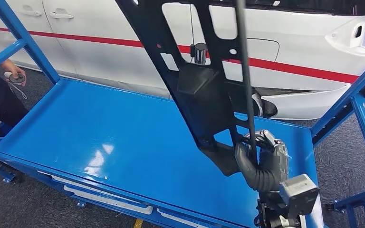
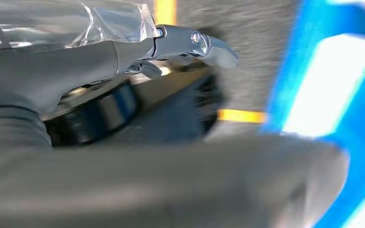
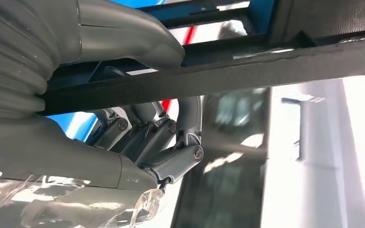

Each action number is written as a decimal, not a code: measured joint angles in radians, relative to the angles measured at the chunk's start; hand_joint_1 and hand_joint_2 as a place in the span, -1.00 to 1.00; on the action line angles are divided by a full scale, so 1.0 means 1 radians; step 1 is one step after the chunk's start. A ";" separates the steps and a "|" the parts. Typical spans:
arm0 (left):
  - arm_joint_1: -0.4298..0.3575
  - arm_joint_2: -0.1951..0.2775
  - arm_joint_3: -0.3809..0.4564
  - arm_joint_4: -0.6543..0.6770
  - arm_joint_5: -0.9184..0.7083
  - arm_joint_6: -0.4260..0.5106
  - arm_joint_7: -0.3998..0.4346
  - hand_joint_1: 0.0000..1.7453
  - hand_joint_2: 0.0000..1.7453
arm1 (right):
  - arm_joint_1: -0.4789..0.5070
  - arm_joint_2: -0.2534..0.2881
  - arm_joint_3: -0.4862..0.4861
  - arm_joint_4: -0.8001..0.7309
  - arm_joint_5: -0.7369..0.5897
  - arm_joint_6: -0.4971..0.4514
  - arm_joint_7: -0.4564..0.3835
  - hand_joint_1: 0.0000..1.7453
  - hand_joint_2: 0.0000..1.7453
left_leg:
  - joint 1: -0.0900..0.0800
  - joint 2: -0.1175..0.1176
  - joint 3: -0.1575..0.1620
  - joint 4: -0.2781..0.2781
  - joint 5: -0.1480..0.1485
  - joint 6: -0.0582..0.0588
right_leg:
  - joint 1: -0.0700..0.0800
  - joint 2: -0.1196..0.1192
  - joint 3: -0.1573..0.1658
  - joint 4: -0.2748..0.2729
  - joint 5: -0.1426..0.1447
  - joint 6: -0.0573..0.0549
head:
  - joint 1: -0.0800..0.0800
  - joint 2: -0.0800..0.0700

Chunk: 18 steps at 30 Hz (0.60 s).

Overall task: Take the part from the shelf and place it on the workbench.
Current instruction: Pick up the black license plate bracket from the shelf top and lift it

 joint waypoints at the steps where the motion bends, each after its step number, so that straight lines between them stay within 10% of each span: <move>1: 0.001 -0.001 0.001 -0.001 -0.006 0.032 -0.081 -1.00 1.00 | 0.011 0.000 0.000 -0.017 -0.025 0.003 -0.028 1.00 1.00 | 0.000 0.000 0.000 0.000 0.000 0.000 | 0.000 0.000 0.000 0.000 0.000 0.000 | 0.000 0.000; 5: 0.004 -0.020 0.010 -0.002 -0.026 0.077 -0.238 -1.00 1.00 | 0.034 0.000 0.001 -0.085 -0.037 0.022 -0.049 1.00 1.00 | 0.000 0.000 0.000 -0.001 0.000 0.000 | 0.000 0.000 0.000 0.000 0.000 0.000 | 0.000 0.000; 18: 0.004 -0.035 0.025 -0.002 -0.038 0.089 -0.212 -1.00 1.00 | 0.040 0.007 0.036 -0.178 -0.039 0.066 -0.073 1.00 1.00 | 0.000 0.000 0.000 -0.001 0.000 0.000 | 0.000 0.000 0.001 0.000 0.000 0.000 | 0.000 0.000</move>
